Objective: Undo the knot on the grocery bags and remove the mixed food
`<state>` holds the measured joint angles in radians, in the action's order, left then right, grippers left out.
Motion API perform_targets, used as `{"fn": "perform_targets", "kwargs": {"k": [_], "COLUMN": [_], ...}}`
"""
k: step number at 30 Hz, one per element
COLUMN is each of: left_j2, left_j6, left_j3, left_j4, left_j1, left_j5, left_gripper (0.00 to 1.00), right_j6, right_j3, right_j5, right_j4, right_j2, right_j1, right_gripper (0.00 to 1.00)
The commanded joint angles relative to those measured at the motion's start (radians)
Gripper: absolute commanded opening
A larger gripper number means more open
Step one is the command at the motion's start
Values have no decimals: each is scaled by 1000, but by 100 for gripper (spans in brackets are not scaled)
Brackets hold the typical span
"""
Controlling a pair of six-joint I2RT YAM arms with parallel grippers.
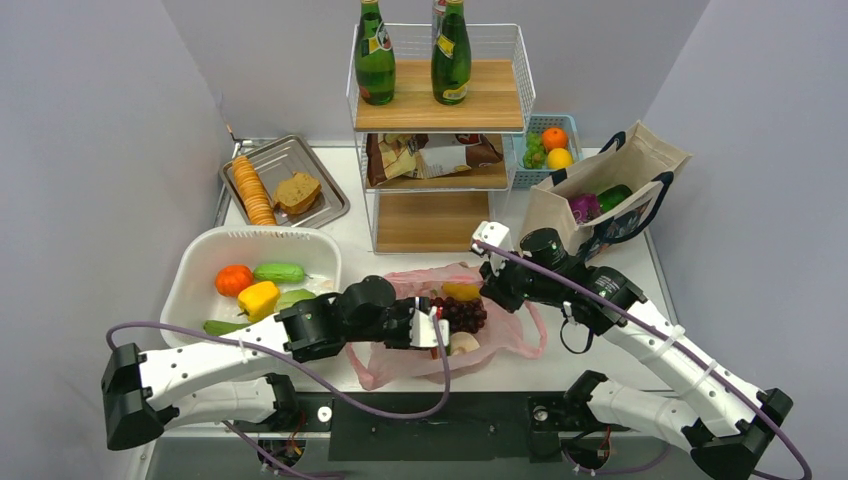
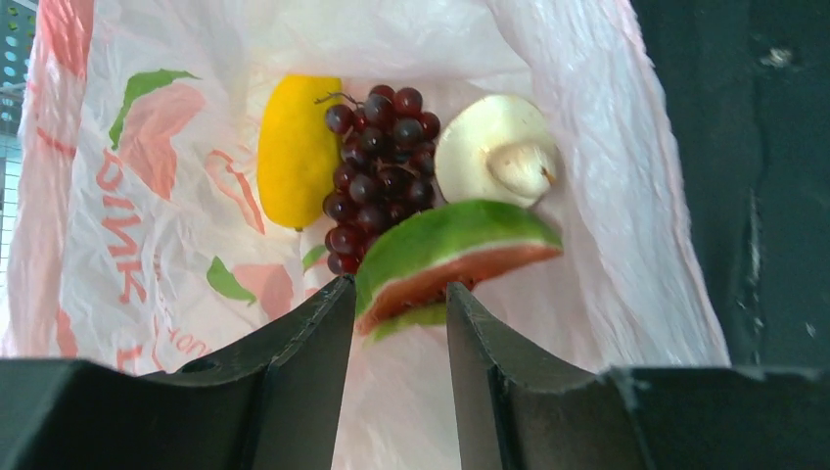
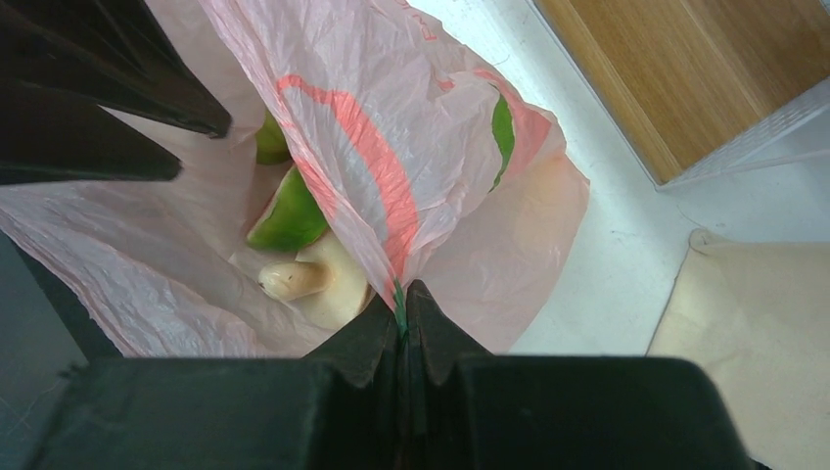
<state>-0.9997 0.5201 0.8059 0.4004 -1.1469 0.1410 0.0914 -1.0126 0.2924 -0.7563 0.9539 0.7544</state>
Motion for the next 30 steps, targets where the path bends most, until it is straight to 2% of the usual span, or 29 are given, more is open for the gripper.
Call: {"fn": "perform_targets", "kwargs": {"k": [1,3,6,10,13,17,23,26,28,30], "left_j2": [-65,-106,-127,-108,-101,-104,-120,-122,-118,-116], "left_j6": [-26,-5,6,3,-4,-8,-6,-7,-8,-8], "left_j3": [-36,-41,-33,-26,-33,-32,-14,-14,-16,-22], "left_j4": [-278,-304,-312,-285,-281,-279,-276,-278,-281,-284], "left_j1": [-24,-32,-34,-34,-34,-34,-34,-34,-34,-34], "left_j5": [-51,-51,-52,-46,-47,-47,-51,-60,-66,-70], "left_gripper": [37,38,39,41,41,41,42,42,42,42], "right_j6": [-21,-32,-19,24,80,152,193,234,251,275], "right_j3": [-30,-53,-143,-343,-469,-534,-654,-673,-671,-647], "right_j5": [-31,-41,-81,-87,-102,-162,-265,-284,-273,-281], "right_j4": [41,31,-46,-185,-277,-373,-470,-498,-532,-565], "right_j2": [-11,-10,-11,-18,3,82,283,333,363,368], "right_j1": [-18,-45,-114,-266,-394,-529,-558,-559,-560,-562], "right_gripper": [0,10,35,49,53,54,56,56,55,49]}}
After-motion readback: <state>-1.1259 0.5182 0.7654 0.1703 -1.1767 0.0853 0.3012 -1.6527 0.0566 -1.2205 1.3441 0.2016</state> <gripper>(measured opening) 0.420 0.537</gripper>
